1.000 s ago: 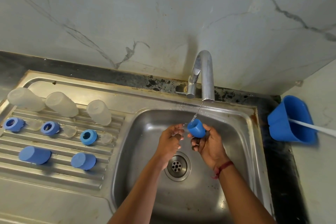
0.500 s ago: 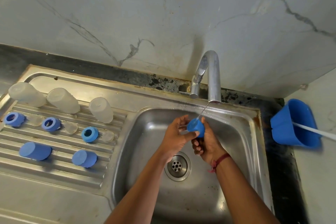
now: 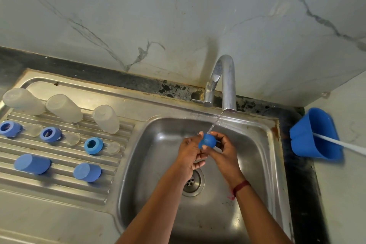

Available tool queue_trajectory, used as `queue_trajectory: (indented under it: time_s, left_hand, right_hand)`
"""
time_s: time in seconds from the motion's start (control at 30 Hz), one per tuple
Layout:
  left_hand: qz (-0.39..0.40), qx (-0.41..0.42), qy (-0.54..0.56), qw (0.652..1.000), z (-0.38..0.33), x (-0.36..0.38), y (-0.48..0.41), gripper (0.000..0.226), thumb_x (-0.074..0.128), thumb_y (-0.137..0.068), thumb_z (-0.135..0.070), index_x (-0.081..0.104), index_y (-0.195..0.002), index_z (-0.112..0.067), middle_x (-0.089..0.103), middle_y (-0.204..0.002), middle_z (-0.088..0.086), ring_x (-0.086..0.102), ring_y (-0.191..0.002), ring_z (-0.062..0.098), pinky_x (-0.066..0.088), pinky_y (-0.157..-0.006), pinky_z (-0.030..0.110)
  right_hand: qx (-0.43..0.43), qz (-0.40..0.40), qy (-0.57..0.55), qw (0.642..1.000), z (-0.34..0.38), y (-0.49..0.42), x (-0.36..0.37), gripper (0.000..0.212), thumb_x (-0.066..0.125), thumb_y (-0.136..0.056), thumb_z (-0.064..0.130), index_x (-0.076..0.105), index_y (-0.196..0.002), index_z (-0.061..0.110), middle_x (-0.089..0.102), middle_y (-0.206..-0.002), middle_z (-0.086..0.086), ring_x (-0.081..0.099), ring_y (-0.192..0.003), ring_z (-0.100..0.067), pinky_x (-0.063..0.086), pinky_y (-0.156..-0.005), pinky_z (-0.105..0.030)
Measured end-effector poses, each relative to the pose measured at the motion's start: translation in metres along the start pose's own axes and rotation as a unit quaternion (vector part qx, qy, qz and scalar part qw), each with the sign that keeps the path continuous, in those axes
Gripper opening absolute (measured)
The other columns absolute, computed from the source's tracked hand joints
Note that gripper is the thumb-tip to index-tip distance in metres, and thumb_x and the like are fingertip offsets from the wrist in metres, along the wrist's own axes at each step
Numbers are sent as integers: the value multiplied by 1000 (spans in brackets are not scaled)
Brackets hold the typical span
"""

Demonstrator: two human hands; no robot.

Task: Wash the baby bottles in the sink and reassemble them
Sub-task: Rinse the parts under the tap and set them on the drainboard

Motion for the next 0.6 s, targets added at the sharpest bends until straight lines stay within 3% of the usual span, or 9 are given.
queue_trajectory:
  time_s: [0.1, 0.27, 0.37, 0.47, 0.6]
  left_hand:
    - [15, -18, -12, 1000, 2, 1, 3, 41, 56, -95, -51, 54, -122, -20, 69, -108, 11, 68, -98, 24, 52, -92, 42]
    - [46, -75, -15, 996, 6, -7, 5, 58, 30, -97, -68, 57, -122, -23, 73, -106, 14, 69, -102, 27, 51, -86, 40]
    - [-2, -59, -10, 998, 6, -22, 3, 47, 43, -99, -54, 58, -124, -17, 71, -108, 13, 66, -102, 26, 51, -85, 39]
    - [-29, -43, 5, 999, 4, -33, 1, 35, 49, -99, -40, 58, -121, -15, 70, -108, 11, 66, -101, 25, 52, -84, 38]
    - [-46, 0, 34, 998, -5, -36, 1, 27, 51, -98, -31, 61, -117, -14, 71, -108, 10, 66, -102, 25, 52, -84, 39]
  right_hand:
    - [0, -2, 26, 1000, 0, 0, 3, 51, 78, -76, -1, 64, -110, 35, 65, -115, 10, 62, -109, -10, 55, -88, -26]
    - [26, -58, -14, 998, 3, -8, -2, 40, 80, -80, 18, 63, -115, 28, 69, -112, 1, 66, -100, -12, 56, -85, -29]
    - [60, -29, -61, 996, 10, -11, 5, 31, 72, -85, 33, 63, -112, 21, 71, -107, -6, 68, -88, -12, 55, -70, -26]
    - [118, 2, -137, 984, 10, -10, 13, 45, 66, -79, 50, 62, -107, 14, 70, -99, -8, 66, -77, -16, 52, -64, -29]
    - [98, 16, -107, 989, 11, -10, 16, 42, 77, -77, 37, 61, -112, 19, 66, -108, -7, 66, -85, -15, 55, -68, -29]
Point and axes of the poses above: each hand's wrist, its own y-axis away from the middle knuckle, its own x-axis out of the palm, z = x × y, the point moved 6 cm from there along -y, towards the middle knuckle
